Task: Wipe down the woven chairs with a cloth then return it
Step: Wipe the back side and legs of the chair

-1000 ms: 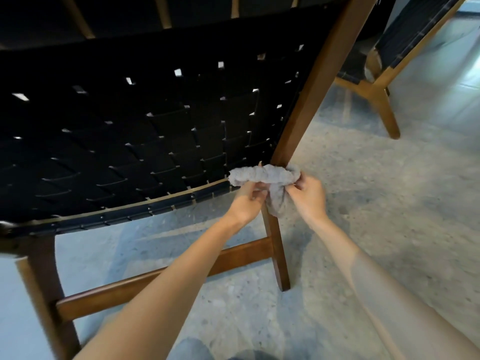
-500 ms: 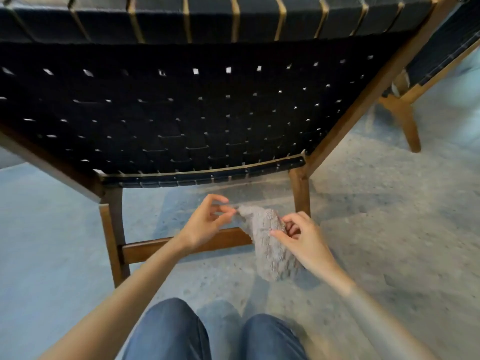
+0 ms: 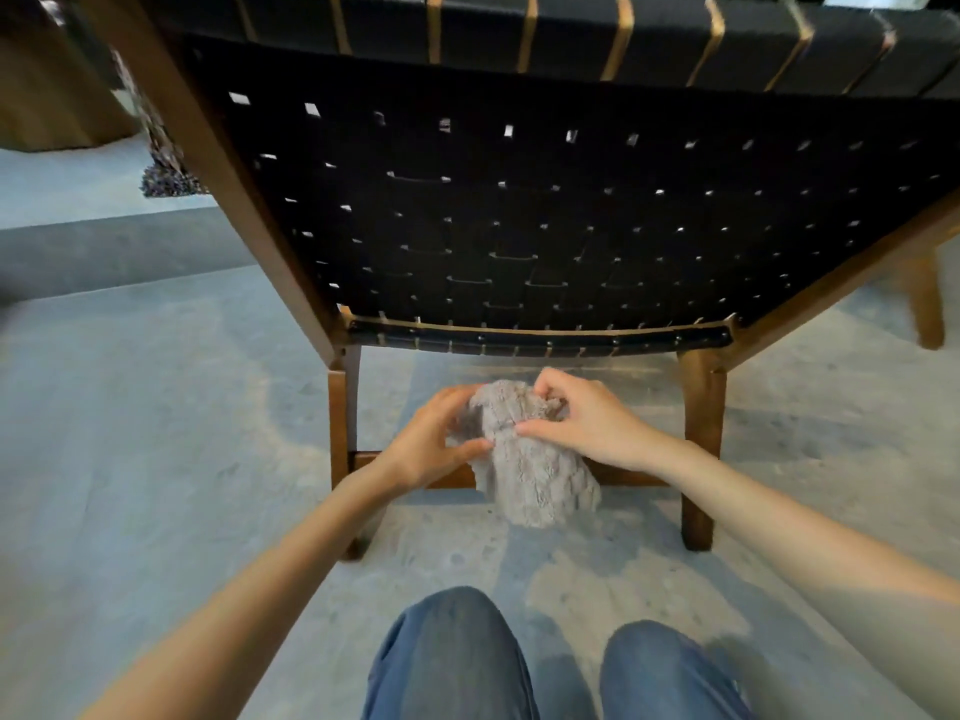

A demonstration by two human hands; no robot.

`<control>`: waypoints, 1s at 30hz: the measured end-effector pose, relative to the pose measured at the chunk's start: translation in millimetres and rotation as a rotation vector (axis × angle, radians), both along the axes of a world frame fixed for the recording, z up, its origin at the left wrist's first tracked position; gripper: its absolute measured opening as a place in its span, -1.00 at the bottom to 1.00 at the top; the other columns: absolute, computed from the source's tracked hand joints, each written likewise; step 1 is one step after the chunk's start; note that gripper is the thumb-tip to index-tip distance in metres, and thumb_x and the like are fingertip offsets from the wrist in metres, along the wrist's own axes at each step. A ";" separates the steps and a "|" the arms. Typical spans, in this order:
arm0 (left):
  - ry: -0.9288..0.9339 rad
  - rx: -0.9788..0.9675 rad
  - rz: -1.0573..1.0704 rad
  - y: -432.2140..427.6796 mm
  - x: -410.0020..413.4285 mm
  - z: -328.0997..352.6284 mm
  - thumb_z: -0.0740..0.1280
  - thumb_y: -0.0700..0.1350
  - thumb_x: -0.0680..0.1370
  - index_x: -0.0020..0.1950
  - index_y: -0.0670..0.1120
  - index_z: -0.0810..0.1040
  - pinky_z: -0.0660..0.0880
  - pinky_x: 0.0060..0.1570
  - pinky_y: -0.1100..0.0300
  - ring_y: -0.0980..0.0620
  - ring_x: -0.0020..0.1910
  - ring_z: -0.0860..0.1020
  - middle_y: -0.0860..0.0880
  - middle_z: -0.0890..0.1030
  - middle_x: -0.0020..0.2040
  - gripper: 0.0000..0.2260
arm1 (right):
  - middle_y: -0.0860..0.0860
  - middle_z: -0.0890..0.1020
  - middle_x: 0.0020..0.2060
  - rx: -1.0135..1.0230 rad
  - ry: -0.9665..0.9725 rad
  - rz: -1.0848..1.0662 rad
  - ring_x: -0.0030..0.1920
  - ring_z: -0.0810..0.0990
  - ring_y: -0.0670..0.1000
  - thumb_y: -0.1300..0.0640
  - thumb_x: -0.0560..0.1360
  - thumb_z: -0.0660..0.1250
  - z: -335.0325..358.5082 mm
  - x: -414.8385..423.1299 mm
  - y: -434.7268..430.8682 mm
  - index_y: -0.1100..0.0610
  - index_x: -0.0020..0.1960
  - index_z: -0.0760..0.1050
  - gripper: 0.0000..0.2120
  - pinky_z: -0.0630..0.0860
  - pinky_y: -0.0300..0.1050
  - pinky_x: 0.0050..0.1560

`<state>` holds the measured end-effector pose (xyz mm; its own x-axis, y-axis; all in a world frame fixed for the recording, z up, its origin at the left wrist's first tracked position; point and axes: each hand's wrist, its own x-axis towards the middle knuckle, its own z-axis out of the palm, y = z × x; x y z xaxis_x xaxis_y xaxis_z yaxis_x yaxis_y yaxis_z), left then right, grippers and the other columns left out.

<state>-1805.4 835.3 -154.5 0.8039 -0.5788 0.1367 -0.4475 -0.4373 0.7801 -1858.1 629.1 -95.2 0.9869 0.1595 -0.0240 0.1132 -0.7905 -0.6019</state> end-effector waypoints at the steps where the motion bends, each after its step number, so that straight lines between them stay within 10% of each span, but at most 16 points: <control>1: -0.002 0.023 0.050 2.0 3.8 2.2 0.36 -0.07 0.53 0.30 0.01 0.42 0.47 -0.07 0.33 0.14 0.00 0.46 0.10 0.48 0.13 -0.65 | 0.02 0.58 -0.16 -0.005 -0.007 0.007 -0.17 0.55 0.04 -0.13 0.42 0.43 7.4 6.3 5.3 0.06 -0.05 0.42 -0.68 0.48 -0.03 -0.16; 6: 0.041 0.154 0.186 25.1 21.7 4.1 0.27 -0.03 0.59 0.00 -0.02 0.45 0.37 -0.25 0.39 0.15 -0.19 0.44 0.10 0.47 -0.16 -0.92 | 0.01 0.59 -0.17 -0.097 0.069 -0.015 -0.17 0.56 0.00 -0.26 0.40 0.37 16.7 30.2 22.3 0.11 -0.02 0.41 -0.54 0.44 -0.13 -0.21; 15: 0.038 0.454 0.139 73.7 38.4 -19.8 0.31 0.07 0.54 -0.06 -0.06 0.48 0.30 -0.37 0.34 0.12 -0.32 0.40 0.03 0.48 -0.25 -0.79 | 0.08 0.53 -0.12 -0.442 0.383 0.230 -0.14 0.47 0.05 -0.01 0.63 0.16 -30.5 59.2 30.9 0.15 -0.04 0.45 -0.76 0.33 -0.10 -0.20; 25: -0.114 0.806 0.018 73.5 58.5 -65.0 0.30 0.04 0.55 0.22 -0.06 0.53 0.34 -0.19 0.31 0.07 -0.07 0.41 0.00 0.34 0.03 -0.70 | -0.06 0.53 -0.09 -0.523 0.456 0.388 -0.07 0.52 -0.09 0.01 0.59 0.25 -89.0 81.2 31.0 0.20 0.04 0.59 -0.72 0.44 -0.04 0.01; 30: -0.131 0.911 0.162 63.3 68.6 -101.3 0.20 0.09 0.60 0.18 0.00 0.50 0.39 -0.24 0.24 -0.01 -0.05 0.57 -0.01 0.60 0.05 -0.74 | -0.08 0.61 -0.04 -0.508 0.413 0.340 -0.03 0.54 -0.10 0.00 0.55 0.30 -140.6 103.5 27.6 0.05 -0.01 0.64 -0.82 0.50 0.04 0.12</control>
<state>-1736.8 898.6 -255.7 0.8945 -0.3894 -0.2198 -0.3876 -0.9203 0.0532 -1754.6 656.7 -235.8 0.7792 0.3253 -0.5357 0.2451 -0.9448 -0.2173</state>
